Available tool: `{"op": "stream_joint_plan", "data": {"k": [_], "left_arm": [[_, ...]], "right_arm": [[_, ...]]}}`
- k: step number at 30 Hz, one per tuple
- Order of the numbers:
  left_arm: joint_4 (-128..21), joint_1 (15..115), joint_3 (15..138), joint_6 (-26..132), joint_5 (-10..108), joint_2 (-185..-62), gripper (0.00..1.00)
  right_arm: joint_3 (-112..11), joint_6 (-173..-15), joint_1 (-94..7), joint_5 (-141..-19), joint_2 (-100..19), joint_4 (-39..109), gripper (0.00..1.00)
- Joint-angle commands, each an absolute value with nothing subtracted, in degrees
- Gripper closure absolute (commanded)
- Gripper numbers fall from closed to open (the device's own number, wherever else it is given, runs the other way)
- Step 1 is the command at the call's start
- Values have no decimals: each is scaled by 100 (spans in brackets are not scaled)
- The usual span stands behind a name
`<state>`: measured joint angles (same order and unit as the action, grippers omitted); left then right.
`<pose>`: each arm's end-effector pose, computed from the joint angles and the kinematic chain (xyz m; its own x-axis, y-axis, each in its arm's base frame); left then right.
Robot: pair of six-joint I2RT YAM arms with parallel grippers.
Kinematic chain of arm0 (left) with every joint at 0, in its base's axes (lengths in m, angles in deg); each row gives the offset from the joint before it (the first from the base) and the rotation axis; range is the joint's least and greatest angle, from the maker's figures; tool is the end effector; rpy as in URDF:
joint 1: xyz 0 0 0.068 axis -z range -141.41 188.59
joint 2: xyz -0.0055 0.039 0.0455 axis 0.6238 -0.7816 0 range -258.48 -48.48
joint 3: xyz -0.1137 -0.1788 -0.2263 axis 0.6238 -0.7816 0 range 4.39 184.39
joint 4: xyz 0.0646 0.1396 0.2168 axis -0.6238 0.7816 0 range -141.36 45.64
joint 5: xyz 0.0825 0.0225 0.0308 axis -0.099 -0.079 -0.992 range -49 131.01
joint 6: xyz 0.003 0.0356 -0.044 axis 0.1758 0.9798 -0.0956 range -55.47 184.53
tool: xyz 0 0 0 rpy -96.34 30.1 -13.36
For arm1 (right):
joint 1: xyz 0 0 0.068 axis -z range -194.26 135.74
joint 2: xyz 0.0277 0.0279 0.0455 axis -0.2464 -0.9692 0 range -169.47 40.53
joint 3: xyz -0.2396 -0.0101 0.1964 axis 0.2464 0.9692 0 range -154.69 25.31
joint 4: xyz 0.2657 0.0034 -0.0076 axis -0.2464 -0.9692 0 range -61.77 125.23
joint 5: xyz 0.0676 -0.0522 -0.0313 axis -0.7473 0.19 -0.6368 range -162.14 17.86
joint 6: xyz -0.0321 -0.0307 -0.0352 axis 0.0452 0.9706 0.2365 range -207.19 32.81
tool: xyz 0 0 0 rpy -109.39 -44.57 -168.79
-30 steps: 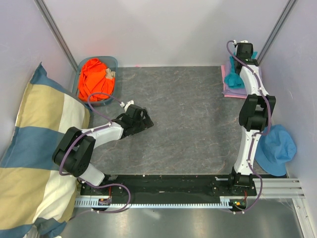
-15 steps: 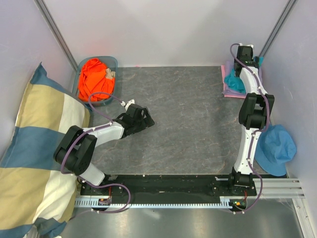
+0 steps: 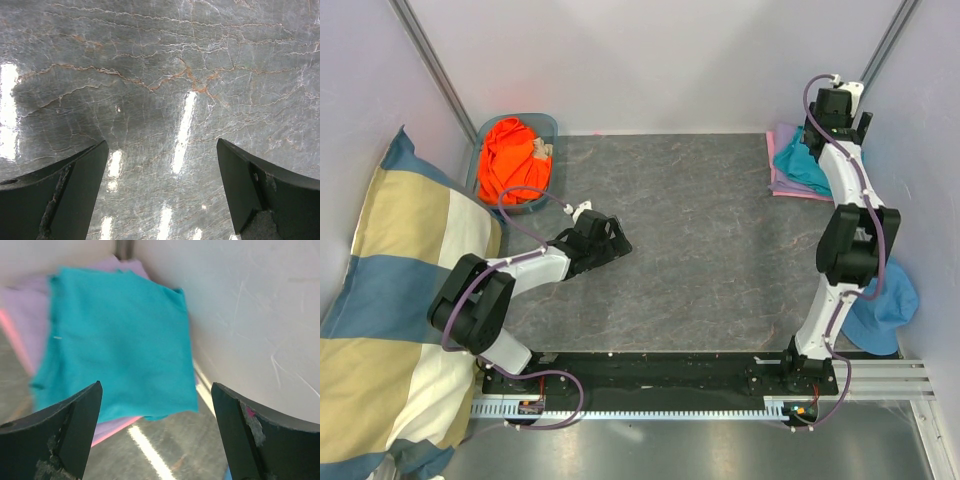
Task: Fold and stack the t-shirts
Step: Put the neatly folded tshirt into the corner of the board with the right arm
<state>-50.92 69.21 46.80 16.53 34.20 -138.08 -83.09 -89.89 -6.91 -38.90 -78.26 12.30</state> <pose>0.2674 -0.1528 0.1896 -0.7502 -0.4136 -0.5159 -0.1802 0.8786 -0.4422 0.5044 -0.0871 0.3335 -0.5177 0.1065 -0.8489 0.5864 0.7667 -0.2614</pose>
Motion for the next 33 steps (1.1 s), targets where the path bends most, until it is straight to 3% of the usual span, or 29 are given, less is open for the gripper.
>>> {"op": "stream_joint_plan", "data": {"k": [1,10,18,22,33], "left_arm": [[-4231,6953,4332,1892,3661,-13901,0],[-4170,7225,4481,2182,3372,-13172,0],[-3959,7375,4403,2191,3169,-12661,0],[-3941,7384,4253,2199,3134,-12477,0],[-3932,7375,4288,2305,3098,-12696,0]], "right_arm": [[-7595,-9755,-732,-4875,-6750,1581,2],[-5671,-10275,-1294,-5948,-5081,1590,2],[-4254,-10511,-1936,-5282,-3893,1871,2],[-4403,-10424,-1927,-4579,-4487,2020,2],[-7179,-9537,-1892,-4051,-7301,1924,2]]}}
